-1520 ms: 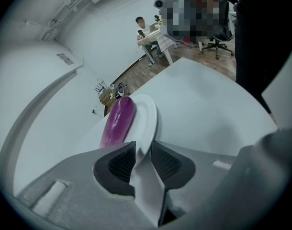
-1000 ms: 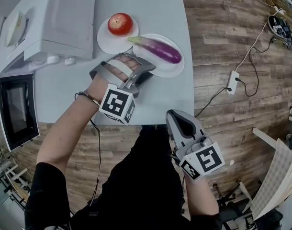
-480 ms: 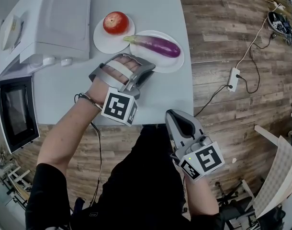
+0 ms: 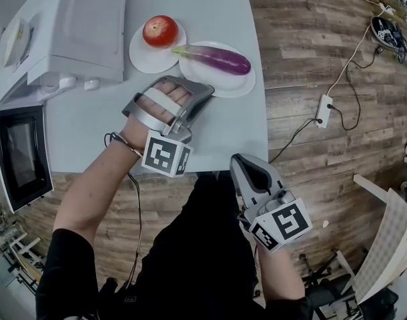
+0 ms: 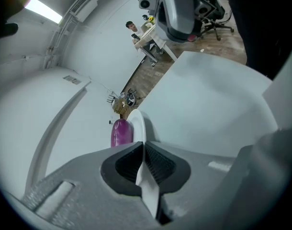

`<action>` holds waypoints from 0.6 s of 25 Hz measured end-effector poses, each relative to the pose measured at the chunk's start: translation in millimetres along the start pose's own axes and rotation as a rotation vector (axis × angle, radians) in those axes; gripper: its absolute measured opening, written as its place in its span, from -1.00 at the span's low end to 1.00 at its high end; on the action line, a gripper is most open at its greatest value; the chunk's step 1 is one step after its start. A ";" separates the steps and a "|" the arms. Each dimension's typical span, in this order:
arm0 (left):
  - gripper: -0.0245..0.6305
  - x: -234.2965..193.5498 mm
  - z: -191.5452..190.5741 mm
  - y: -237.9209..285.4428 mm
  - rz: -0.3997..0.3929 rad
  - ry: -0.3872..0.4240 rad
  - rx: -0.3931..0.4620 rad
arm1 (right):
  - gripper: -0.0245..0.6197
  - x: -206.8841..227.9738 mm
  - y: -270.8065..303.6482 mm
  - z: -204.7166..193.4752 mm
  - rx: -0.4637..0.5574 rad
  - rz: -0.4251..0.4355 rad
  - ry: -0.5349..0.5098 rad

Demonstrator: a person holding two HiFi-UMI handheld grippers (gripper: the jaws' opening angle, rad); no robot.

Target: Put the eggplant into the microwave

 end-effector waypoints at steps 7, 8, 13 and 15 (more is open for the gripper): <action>-0.87 1.6 2.2 -6.7 0.090 0.022 -0.006 | -0.87 -3.4 -2.9 -4.0 -0.008 0.003 -0.007; -0.87 2.7 1.6 -7.4 0.098 0.024 -0.011 | -0.87 -3.4 -3.6 -4.2 -0.009 0.002 -0.010; -0.87 4.7 -1.3 -12.5 0.139 0.026 -0.039 | -0.87 -3.7 -5.8 -2.8 -0.009 -0.001 -0.019; -0.87 4.6 -0.5 -15.4 0.157 0.036 -0.041 | -0.87 -5.3 -6.1 -2.7 -0.011 0.002 -0.023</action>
Point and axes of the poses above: the fingertips, and each gripper's own axes: y forward along the fingers, x to its right, z out of its top, the point moved 7 cm from there along -y, backward along the fingers, and after that the axes turned 14 degrees about -z, right-handed, at the moved point
